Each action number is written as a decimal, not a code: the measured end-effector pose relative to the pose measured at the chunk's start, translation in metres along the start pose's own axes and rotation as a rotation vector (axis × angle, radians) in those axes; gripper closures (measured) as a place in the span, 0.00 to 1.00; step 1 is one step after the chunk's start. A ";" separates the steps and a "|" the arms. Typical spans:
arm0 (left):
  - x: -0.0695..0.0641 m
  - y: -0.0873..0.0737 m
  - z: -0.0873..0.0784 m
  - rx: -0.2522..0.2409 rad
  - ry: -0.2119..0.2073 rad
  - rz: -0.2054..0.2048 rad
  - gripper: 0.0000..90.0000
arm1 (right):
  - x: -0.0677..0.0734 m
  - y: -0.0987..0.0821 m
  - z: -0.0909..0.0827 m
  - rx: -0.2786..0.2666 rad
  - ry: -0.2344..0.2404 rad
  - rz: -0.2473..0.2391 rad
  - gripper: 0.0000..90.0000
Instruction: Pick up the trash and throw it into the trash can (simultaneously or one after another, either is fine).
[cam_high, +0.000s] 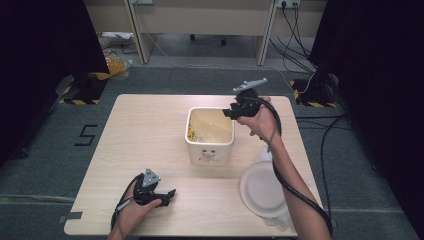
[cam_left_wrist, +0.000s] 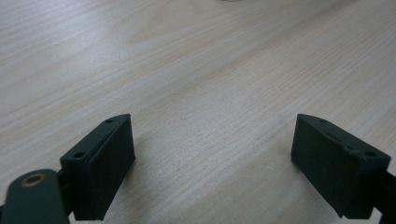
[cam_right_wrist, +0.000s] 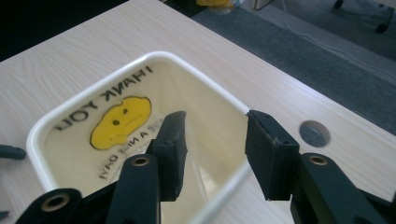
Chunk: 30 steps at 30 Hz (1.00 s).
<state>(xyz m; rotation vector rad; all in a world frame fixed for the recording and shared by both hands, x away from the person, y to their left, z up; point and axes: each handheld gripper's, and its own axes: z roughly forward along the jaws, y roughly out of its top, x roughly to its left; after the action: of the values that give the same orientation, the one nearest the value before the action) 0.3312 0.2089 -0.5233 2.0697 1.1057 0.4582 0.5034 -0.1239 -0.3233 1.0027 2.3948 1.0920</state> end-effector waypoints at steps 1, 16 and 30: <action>0.000 0.000 0.000 0.000 0.000 0.000 0.14 | -0.002 -0.006 -0.007 -0.007 -0.005 0.005 0.63; -0.001 0.000 0.000 -0.003 0.003 -0.001 0.14 | -0.026 -0.127 -0.086 -0.036 -0.038 0.093 0.58; 0.000 0.000 0.000 -0.003 0.002 0.000 0.14 | -0.030 -0.158 -0.101 -0.064 -0.049 0.135 0.59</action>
<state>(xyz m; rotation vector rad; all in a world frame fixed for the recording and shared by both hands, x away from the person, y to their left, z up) 0.3311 0.2084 -0.5237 2.0669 1.1056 0.4624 0.3964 -0.2711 -0.3761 1.1696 2.2667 1.1688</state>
